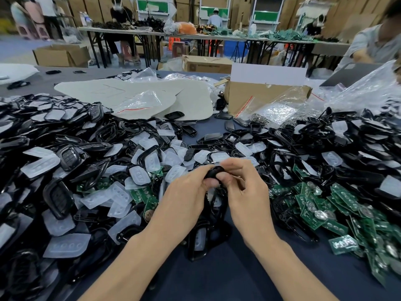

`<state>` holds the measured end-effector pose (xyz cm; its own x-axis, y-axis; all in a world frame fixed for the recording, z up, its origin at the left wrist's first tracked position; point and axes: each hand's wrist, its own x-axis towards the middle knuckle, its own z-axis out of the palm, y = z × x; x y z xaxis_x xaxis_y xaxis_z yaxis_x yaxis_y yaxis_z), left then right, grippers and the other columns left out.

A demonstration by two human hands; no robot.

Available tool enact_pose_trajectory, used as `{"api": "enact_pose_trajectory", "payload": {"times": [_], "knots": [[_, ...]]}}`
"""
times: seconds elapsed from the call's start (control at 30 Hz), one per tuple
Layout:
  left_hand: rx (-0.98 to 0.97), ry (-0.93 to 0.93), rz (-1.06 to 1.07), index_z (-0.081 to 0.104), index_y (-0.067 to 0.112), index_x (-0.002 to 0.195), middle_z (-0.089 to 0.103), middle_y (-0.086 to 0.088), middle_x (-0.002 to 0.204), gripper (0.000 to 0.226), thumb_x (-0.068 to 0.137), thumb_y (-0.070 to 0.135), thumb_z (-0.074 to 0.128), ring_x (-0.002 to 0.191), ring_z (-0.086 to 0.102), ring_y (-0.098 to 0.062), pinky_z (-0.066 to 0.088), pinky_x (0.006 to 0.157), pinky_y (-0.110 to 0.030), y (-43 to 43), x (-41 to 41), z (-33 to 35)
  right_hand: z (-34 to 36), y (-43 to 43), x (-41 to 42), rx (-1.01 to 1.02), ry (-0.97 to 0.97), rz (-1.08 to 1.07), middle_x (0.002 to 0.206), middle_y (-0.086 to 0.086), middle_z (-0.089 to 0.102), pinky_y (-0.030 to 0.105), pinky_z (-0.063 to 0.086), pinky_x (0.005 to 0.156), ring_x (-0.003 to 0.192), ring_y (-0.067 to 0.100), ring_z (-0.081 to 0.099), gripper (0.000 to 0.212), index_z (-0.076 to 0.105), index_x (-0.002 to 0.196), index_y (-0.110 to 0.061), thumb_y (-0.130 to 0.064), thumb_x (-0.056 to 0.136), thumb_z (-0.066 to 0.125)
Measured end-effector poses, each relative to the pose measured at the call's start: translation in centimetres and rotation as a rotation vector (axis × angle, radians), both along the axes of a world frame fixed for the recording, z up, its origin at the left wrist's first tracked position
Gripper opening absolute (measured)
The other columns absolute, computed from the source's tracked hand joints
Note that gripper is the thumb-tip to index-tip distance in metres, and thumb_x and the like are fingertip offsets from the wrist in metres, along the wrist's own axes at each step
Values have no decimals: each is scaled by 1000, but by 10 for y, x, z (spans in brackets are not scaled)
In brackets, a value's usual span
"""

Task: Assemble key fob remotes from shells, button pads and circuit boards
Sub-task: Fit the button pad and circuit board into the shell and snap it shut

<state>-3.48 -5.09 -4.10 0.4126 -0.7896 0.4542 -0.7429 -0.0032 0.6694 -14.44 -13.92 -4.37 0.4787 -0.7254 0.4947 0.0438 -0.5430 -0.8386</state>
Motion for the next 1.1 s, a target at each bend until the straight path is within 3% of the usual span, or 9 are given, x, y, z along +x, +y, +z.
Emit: {"api": "enact_pose_trajectory", "payload": {"times": [0.13, 0.23, 0.37, 0.57, 0.77, 0.87, 0.93, 1.0, 1.1], "knots": [[-76, 299, -30, 60, 36, 103, 70, 23, 92, 18, 99, 19, 60, 87, 63, 3, 45, 75, -10, 1, -4, 5, 3, 4, -2, 203, -76, 45, 103, -16, 74, 18, 52, 86, 101, 5, 68, 37, 71, 101, -44, -8, 94, 66], [-97, 495, -87, 58, 26, 99, 74, 14, 95, 14, 96, 13, 63, 94, 68, -1, 48, 85, -14, 4, -11, 11, 8, 6, -8, 301, -119, 44, 97, -11, 77, 20, 54, 85, 96, 7, 71, 33, 75, 94, -40, -7, 91, 70], [-166, 615, -191, 58, 14, 96, 75, 3, 95, 14, 94, 1, 63, 93, 68, -8, 51, 85, -18, 7, -21, 20, 15, 15, -19, 306, -145, 6, 89, -11, 76, 15, 52, 80, 87, 5, 70, 39, 75, 87, -37, 1, 90, 68], [-151, 629, -358, 59, 8, 91, 74, 8, 81, 16, 90, -8, 61, 75, 64, -2, 46, 71, -13, 12, -37, 25, 26, 27, -57, 218, -114, -10, 84, -10, 74, 21, 52, 79, 83, 9, 67, 43, 72, 80, -39, 2, 91, 67], [-139, 609, -475, 67, 20, 90, 76, 4, 91, 13, 83, 11, 72, 85, 67, -7, 51, 80, -18, 0, -78, 53, 50, 22, -121, 273, -230, 88, 76, -15, 74, 10, 49, 71, 72, -4, 66, 37, 78, 77, -34, -1, 91, 69], [-127, 540, -534, 78, 41, 89, 77, 11, 91, 30, 85, 12, 72, 85, 71, -5, 59, 79, -24, -14, -120, 77, 58, 19, -161, 346, -370, 57, 80, -11, 73, 17, 52, 73, 72, 3, 64, 7, 80, 83, -33, -30, 81, 73], [-103, 525, -577, 78, 46, 87, 77, 13, 90, 44, 88, 3, 70, 80, 72, -6, 61, 68, -25, -28, -156, 89, 60, 16, -190, 398, -497, -38, 85, -7, 75, 21, 52, 73, 75, 7, 64, 12, 81, 85, -30, -32, 81, 70], [-78, 533, -623, 79, 39, 91, 78, 7, 92, 39, 89, 2, 69, 82, 73, -12, 62, 67, -32, -46, -199, 98, 61, 14, -219, 461, -659, -130, 88, -4, 77, 21, 54, 70, 77, 8, 68, 19, 82, 87, -27, -26, 90, 63], [-43, 461, -698, 76, 19, 109, 77, -2, 100, 25, 92, 3, 67, 90, 72, -19, 61, 80, -41, -69, -272, 105, 58, 14, -266, 622, -932, -236, 88, -1, 72, 23, 57, 65, 75, 12, 66, 27, 74, 96, -19, -19, 105, 49]]}}
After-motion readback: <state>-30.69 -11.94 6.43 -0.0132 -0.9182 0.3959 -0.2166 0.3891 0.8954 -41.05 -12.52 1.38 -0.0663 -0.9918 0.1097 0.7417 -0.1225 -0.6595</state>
